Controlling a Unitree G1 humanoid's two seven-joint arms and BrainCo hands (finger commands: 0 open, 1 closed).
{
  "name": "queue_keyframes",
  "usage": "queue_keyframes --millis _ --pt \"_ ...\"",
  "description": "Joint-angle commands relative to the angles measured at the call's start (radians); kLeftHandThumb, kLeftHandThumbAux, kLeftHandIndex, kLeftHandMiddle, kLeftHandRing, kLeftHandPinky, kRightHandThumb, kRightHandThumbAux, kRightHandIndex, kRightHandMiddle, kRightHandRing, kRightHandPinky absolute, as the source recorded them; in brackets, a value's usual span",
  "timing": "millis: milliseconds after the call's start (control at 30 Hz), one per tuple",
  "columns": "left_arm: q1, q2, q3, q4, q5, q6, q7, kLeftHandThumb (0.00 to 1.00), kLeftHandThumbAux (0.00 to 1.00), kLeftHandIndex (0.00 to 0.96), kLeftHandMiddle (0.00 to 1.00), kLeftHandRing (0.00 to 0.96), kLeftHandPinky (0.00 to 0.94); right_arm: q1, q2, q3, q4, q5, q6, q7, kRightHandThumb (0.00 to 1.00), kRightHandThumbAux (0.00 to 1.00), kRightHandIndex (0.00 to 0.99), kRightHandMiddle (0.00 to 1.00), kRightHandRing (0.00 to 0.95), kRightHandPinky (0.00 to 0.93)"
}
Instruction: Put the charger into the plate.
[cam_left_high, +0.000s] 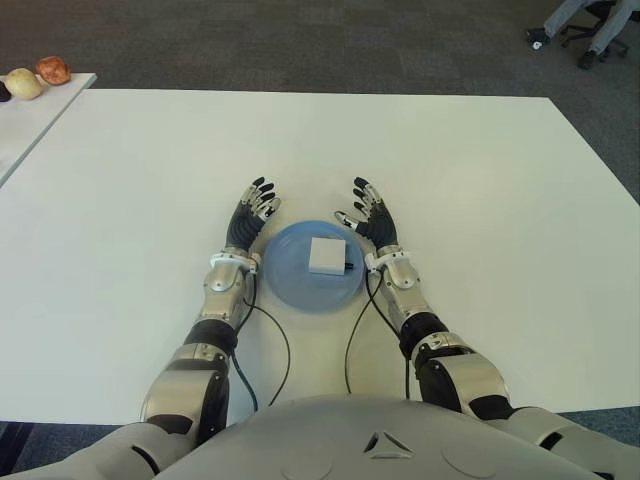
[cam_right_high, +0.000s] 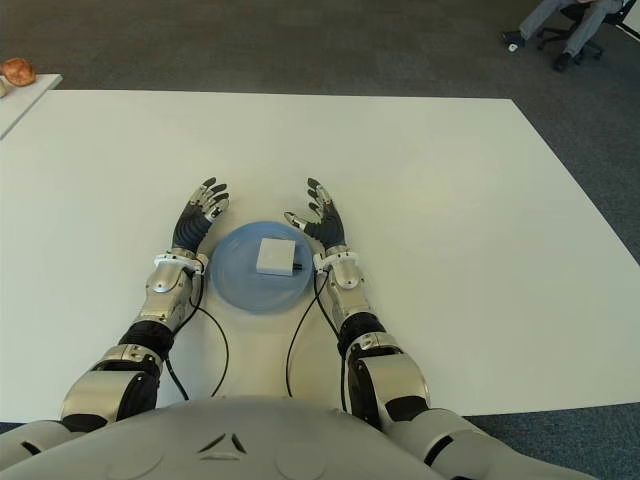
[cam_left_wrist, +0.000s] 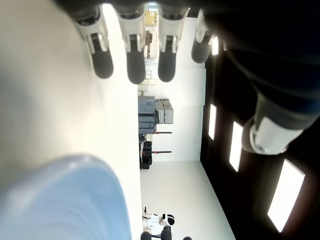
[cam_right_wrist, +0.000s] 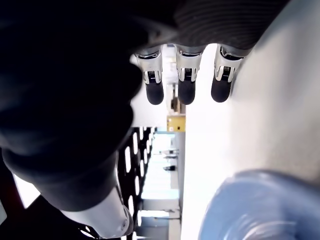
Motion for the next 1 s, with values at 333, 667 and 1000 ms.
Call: queue_keyframes --millis 333,667,1000 --pt "0.062 0.004 0.007 0.093 0.000 0.046 -0.007 0.000 0.507 0.089 0.155 0.153 0.171 0.027 -0.018 0.023 -0.009 -0.026 0.120 -0.044 0.000 0.863 0.101 0.075 0.064 0.079" --pt "0.056 0.007 0.012 0.105 0.000 0.045 0.000 0.000 0.512 0.082 0.146 0.146 0.160 0.028 -0.015 0.023 -0.011 -0.024 0.152 -0.055 0.000 0.857 0.102 0.080 0.069 0.098" --pt "0.056 0.010 0.018 0.108 -0.001 0.041 0.005 0.000 0.506 0.081 0.147 0.144 0.162 0.034 -0.024 0.022 0.006 -0.037 0.129 -0.096 0.000 0.868 0.125 0.105 0.089 0.118"
